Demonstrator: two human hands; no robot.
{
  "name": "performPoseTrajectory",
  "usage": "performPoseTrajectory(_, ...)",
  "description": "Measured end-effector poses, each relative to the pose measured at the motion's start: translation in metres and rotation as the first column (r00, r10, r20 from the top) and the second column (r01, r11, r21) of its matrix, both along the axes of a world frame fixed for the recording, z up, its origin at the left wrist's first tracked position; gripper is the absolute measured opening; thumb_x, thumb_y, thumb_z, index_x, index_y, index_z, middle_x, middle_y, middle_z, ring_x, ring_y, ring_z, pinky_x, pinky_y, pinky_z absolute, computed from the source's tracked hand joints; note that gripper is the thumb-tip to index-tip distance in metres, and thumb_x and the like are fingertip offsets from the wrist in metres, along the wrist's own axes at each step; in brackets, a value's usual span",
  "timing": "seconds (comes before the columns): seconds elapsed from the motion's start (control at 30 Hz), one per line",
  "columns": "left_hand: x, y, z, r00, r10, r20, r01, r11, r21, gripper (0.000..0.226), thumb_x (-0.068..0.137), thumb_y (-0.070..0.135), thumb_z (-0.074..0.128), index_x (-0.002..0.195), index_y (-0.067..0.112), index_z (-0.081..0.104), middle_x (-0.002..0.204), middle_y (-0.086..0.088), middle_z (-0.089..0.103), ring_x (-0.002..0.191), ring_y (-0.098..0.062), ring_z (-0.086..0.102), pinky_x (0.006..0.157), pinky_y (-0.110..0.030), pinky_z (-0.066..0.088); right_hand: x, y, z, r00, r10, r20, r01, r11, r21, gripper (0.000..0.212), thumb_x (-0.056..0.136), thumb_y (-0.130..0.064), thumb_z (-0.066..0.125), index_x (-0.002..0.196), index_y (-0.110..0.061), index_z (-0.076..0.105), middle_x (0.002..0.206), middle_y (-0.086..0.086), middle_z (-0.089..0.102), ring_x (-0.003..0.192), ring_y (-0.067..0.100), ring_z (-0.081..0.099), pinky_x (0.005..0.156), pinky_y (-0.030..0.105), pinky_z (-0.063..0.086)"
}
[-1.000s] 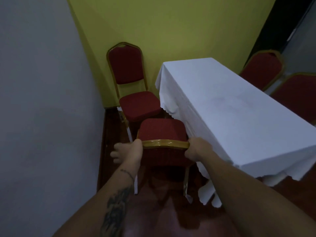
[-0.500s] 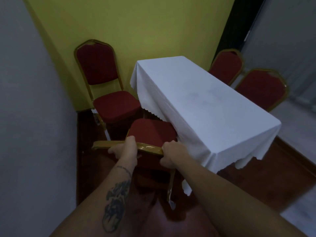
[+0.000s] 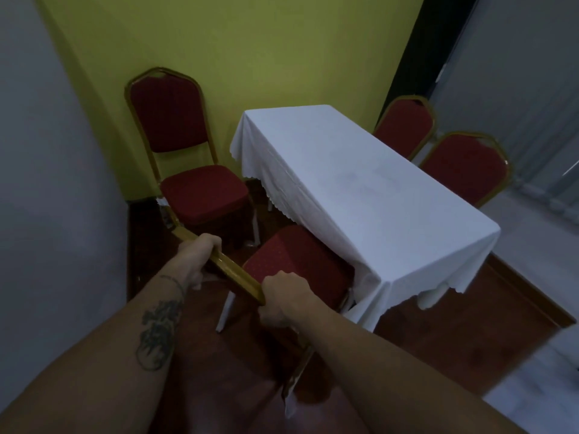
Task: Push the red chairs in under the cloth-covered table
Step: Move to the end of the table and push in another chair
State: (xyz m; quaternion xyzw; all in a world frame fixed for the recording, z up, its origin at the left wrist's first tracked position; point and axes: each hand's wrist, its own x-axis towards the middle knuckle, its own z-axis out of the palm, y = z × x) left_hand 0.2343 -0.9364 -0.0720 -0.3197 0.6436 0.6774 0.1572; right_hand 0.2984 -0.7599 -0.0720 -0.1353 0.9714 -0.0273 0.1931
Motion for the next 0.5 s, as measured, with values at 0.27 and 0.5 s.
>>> performPoseTrajectory(0.27, -0.017, 0.012, -0.002, 0.994, 0.037, -0.103, -0.043, 0.997, -0.057, 0.039, 0.085, 0.013, 0.06, 0.12, 0.001, 0.048, 0.098, -0.012, 0.058, 0.085, -0.027, 0.062, 0.06, -0.036, 0.052, -0.021, 0.003, -0.014, 0.978, -0.179, 0.107, 0.189, 0.977, -0.095, 0.051, 0.084, -0.038, 0.069, 0.129, -0.017, 0.059, 0.123, 0.009, 0.063, 0.111, 0.034, 0.064, 0.086, 0.04, 0.05)
performPoseTrajectory(0.5, -0.024, 0.026, -0.009, 0.996, -0.03, -0.09, 0.003, 0.958, -0.288, 0.092, 0.083, 0.014, 0.064, 0.151, 0.005, 0.003, 0.134, -0.018, 0.048, 0.118, -0.035, 0.054, 0.086, -0.042, 0.05, -0.033, -0.005, -0.017, 0.955, -0.233, 0.183, 0.266, 0.946, -0.184, 0.041, 0.082, -0.032, 0.068, 0.119, -0.016, 0.061, 0.116, 0.011, 0.063, 0.105, 0.036, 0.064, 0.085, 0.04, 0.054)
